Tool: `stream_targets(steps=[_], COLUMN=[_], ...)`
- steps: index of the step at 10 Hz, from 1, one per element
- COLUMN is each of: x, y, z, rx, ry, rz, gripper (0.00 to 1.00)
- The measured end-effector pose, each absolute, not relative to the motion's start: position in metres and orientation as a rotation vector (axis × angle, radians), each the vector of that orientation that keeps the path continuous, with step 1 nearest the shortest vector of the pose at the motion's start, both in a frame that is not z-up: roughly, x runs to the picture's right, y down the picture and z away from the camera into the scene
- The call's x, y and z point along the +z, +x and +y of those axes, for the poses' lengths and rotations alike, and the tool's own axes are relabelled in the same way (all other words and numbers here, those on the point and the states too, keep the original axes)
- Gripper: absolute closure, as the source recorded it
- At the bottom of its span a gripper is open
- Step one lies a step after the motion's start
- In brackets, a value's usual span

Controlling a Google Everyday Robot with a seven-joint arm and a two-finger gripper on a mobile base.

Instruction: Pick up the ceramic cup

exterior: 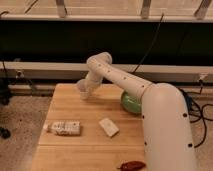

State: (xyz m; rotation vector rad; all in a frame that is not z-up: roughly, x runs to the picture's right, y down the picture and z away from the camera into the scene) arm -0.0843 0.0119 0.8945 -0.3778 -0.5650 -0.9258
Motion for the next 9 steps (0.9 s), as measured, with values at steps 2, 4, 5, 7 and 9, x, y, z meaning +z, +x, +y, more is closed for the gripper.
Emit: stream_targets(steps=[2, 4, 5, 7, 9], x=[0.886, 0.873, 0.868, 0.857, 0.849], y=[-0.081, -0.075, -0.073, -0.070, -0.067], z=[0.004, -0.010, -0.014, -0.024, -0.030], rx=[-0.922, -0.922, -0.923, -0.928, -0.925], ry=[-0.359, -0.327, -0.315, -0.280, -0.268], rz=[-0.564, -0.554, -0.550, -0.546, -0.559], gripper=[1.00, 1.00, 1.00, 1.00, 1.00])
